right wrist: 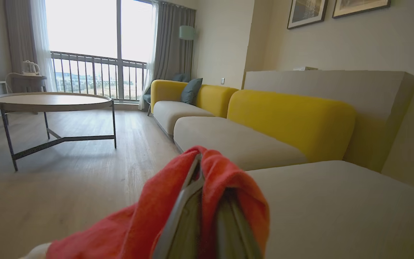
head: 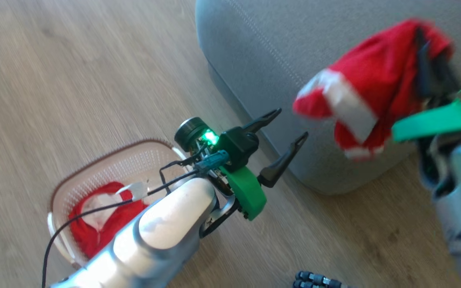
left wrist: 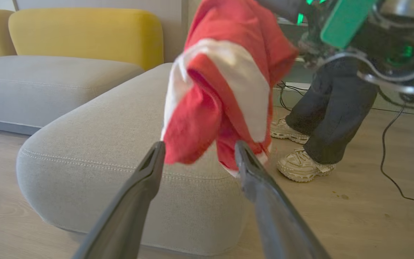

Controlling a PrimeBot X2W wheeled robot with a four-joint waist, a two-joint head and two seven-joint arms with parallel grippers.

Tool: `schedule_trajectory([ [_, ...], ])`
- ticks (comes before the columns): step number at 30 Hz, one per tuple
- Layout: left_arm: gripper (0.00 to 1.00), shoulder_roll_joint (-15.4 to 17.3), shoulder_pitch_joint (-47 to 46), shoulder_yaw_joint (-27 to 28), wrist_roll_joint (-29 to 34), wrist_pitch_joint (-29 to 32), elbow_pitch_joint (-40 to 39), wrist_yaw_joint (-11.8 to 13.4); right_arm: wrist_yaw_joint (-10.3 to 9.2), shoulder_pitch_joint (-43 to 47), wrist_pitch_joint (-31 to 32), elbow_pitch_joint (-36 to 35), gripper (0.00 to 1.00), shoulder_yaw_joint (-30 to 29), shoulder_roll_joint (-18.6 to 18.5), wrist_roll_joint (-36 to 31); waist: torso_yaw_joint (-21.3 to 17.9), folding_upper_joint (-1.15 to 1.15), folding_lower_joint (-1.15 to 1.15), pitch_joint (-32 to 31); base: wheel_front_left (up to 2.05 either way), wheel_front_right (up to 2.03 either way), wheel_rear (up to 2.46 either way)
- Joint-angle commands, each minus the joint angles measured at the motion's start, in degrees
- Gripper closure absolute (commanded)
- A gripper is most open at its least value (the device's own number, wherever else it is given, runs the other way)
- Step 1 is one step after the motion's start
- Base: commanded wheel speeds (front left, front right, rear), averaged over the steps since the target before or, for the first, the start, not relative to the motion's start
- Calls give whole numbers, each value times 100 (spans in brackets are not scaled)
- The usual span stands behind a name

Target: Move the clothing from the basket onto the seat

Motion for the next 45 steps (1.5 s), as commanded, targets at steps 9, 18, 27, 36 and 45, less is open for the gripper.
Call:
schedule_trajectory([
  [9, 0, 159, -698, -229, 99, -28, -130, 5, 41, -1269, -27, 423, 100, -754, -630, -291, 565, 0, 0, 1178, 0, 0, 0],
  [18, 0, 292, -1098, -346, 239, -28, -199, 5, 41, -2466, -27, 1413, 100, -1173, -1234, -505, 957, 0, 0, 2021, 0, 0, 0],
  [27, 0, 416, -1256, -370, 316, -28, -152, 5, 41, -3791, -27, 2725, 100, -1900, -1932, -817, 1324, 0, 0, 2767, 0, 0, 0],
  [36, 0, 417, -1287, -348, 377, -28, -161, 5, 41, -4501, -27, 3598, 100, -2985, -2209, -1103, 1697, 0, 0, 3242, 0, 0, 0],
  [45, 0, 397, -1121, -172, 437, -28, -129, 4, 41, -4432, -27, 4383, 100, -3525, -1918, -1333, 1915, 0, 0, 3494, 0, 0, 0],
])
